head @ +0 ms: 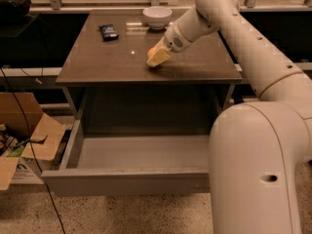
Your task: Place orange into top drawer
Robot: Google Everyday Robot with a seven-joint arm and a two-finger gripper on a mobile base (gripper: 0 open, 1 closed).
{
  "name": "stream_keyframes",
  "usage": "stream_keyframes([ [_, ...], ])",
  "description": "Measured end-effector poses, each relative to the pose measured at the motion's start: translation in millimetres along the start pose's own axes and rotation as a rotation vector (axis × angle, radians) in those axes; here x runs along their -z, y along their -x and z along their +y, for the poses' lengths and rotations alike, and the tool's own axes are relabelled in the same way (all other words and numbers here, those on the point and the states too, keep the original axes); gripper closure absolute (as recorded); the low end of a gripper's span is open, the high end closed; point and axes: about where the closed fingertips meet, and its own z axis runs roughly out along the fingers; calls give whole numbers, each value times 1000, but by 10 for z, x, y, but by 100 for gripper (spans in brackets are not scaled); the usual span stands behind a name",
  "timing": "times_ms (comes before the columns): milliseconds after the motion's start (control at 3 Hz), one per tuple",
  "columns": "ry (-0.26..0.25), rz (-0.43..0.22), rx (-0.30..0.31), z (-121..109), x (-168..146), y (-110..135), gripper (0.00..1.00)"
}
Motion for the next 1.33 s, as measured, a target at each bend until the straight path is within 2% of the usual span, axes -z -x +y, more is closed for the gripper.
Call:
stream_keyframes([
  [333,-12,-6,59,144,79,117,95],
  [667,21,-57,157,484,162,238,100],
  [1000,78,-108,296,982,300,333,100],
  [1333,153,-131,410,1540,433,300,100],
])
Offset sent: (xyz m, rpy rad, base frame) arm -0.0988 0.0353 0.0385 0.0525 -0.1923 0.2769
